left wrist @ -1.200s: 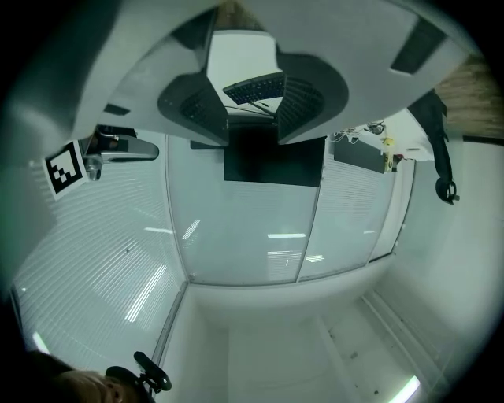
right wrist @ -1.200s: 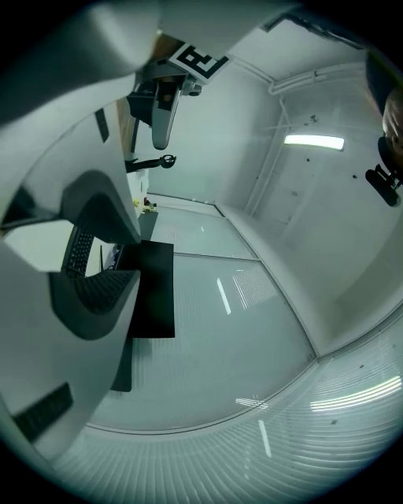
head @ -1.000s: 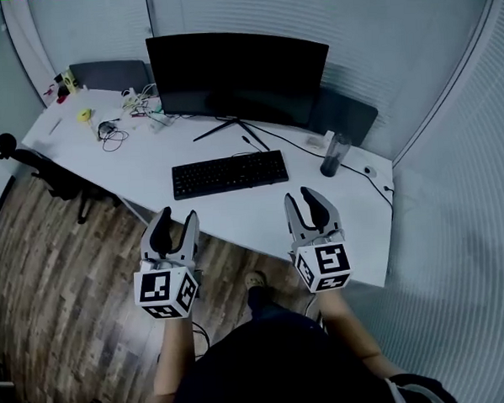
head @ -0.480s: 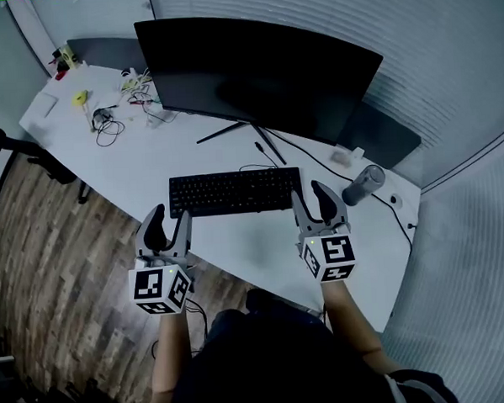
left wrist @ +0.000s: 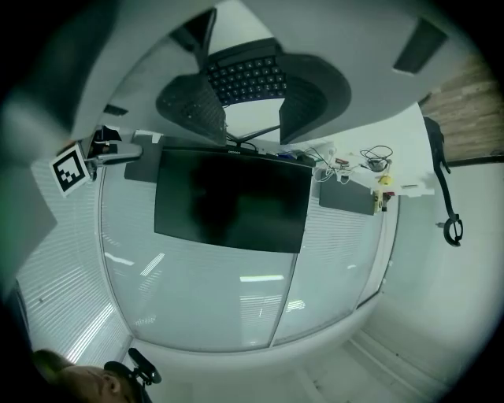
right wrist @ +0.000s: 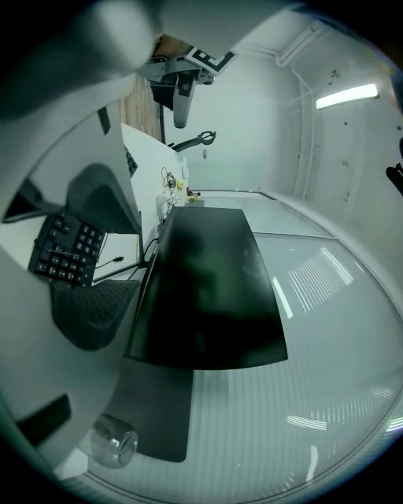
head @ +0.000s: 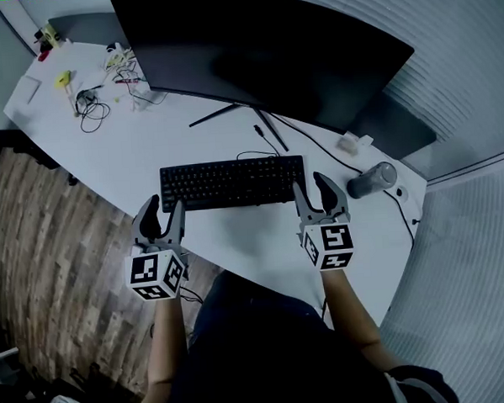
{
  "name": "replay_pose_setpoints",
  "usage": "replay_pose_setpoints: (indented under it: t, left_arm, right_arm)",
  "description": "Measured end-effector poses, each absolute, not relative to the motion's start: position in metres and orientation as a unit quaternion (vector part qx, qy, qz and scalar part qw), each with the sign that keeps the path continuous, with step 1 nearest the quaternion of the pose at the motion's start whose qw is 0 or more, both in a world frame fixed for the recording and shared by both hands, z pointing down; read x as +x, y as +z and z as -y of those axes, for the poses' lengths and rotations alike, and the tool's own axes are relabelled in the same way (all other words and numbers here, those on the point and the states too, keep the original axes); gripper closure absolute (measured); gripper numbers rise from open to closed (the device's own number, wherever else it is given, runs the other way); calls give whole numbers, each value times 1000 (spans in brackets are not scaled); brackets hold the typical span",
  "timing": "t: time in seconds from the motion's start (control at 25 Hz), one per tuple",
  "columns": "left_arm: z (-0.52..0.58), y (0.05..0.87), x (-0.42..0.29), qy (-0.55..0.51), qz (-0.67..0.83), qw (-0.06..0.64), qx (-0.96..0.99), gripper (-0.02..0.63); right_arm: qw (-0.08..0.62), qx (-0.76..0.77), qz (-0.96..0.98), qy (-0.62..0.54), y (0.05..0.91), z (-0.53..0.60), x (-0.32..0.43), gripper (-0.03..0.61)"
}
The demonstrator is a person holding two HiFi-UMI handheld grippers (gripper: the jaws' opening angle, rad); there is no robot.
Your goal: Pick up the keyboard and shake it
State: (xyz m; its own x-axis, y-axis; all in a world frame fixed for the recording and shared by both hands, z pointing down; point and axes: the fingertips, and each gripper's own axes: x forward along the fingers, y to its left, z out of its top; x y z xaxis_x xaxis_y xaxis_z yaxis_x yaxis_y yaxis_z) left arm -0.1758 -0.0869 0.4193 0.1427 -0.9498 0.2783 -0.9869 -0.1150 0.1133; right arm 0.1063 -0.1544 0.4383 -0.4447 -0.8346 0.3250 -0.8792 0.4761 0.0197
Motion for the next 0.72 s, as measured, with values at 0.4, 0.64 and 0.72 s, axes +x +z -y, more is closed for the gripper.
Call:
replay_pose_setpoints:
  t: [0.4, 0.64, 0.72]
  left_arm:
    - [128, 502, -195, 143, 614, 217, 745, 389]
    - [146, 554, -217, 190, 609, 267, 722, 362]
    - [150, 570, -226, 209, 606, 283, 713, 344]
  right_arm:
    - [236, 513, 815, 129, 512, 190, 116, 403]
    - [279, 504, 798, 180, 561, 208, 121, 393]
    - [290, 499, 791, 202, 576, 211, 122, 388]
